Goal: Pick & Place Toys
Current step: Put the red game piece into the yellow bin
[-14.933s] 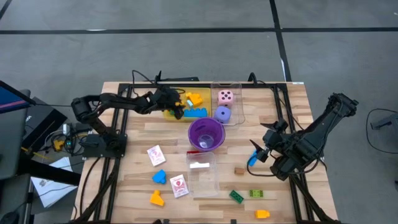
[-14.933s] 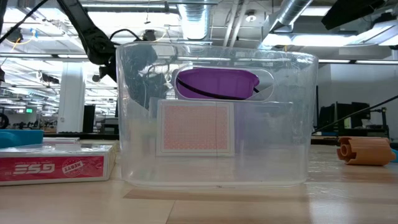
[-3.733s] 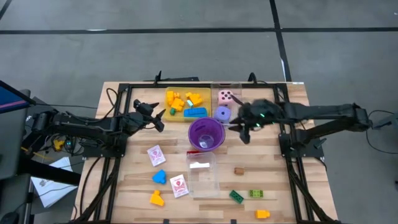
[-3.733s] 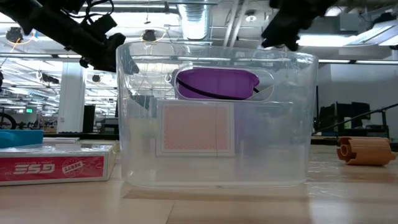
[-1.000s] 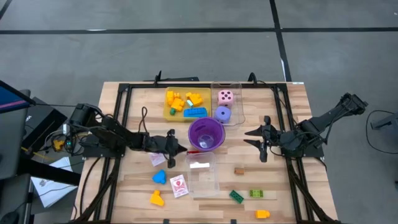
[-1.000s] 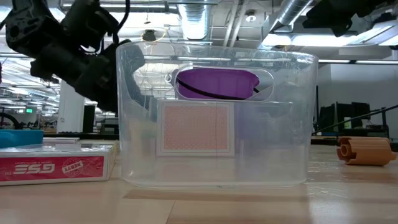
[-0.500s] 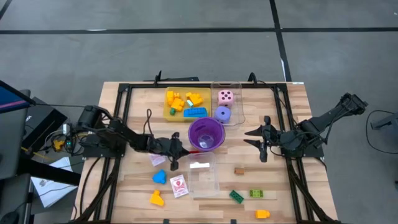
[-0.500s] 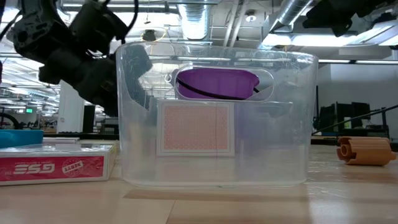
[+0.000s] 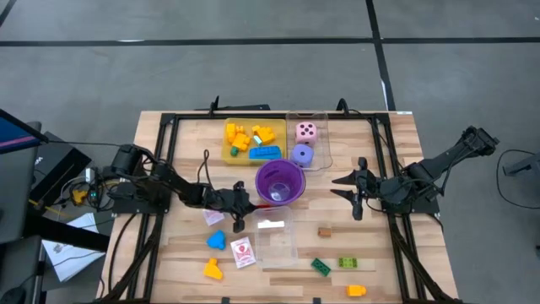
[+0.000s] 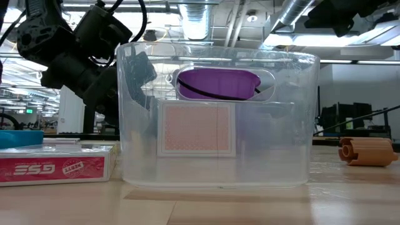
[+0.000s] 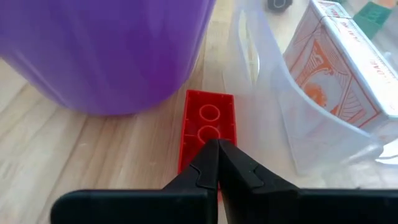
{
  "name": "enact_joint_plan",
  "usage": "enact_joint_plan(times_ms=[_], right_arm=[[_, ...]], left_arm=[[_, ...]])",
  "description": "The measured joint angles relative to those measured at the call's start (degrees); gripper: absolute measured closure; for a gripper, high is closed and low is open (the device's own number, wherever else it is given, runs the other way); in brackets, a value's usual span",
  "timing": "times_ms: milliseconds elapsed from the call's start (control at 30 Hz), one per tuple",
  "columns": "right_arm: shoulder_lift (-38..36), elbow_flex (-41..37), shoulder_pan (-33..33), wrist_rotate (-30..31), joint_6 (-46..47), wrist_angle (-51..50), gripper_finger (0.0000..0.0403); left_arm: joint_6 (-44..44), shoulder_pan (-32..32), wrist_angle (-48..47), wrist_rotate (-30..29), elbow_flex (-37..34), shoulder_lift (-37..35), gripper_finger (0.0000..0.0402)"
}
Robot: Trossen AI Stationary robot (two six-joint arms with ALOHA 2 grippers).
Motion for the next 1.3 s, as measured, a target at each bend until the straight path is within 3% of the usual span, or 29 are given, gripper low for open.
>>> enact_joint_plan(times_ms=[133,500,800,1067,1300], right_arm=[[0.0,0.0,0.0,0.0,0.0,0.0,0.0275],[0.0,0.0,0.0,0.0,0.0,0.0,0.0275],[0.0,0.0,0.0,-1.5,0.1,0.0,0.0275],[0.0,0.0,0.0,-1.5,0.1,0.0,0.0275],[0.0,0.0,0.0,-1.5,0.3,0.0,0.0275]], left_arm=[[-0.4,0.0,-4.1,0.0,0.0,-1.8,0.0401],[-4.7,0.0,-27.7,0.3,-1.2,-16.0,0.0401],[-11.9,-3.6,-28.7,-3.0,-8.4,-25.3,0.0401],[-11.4,-4.9,-28.2,-5.3,-9.0,-30.6,0.0399],[-10.0,-4.9,-23.7,-8.6,-9.0,-30.5,0.0356]])
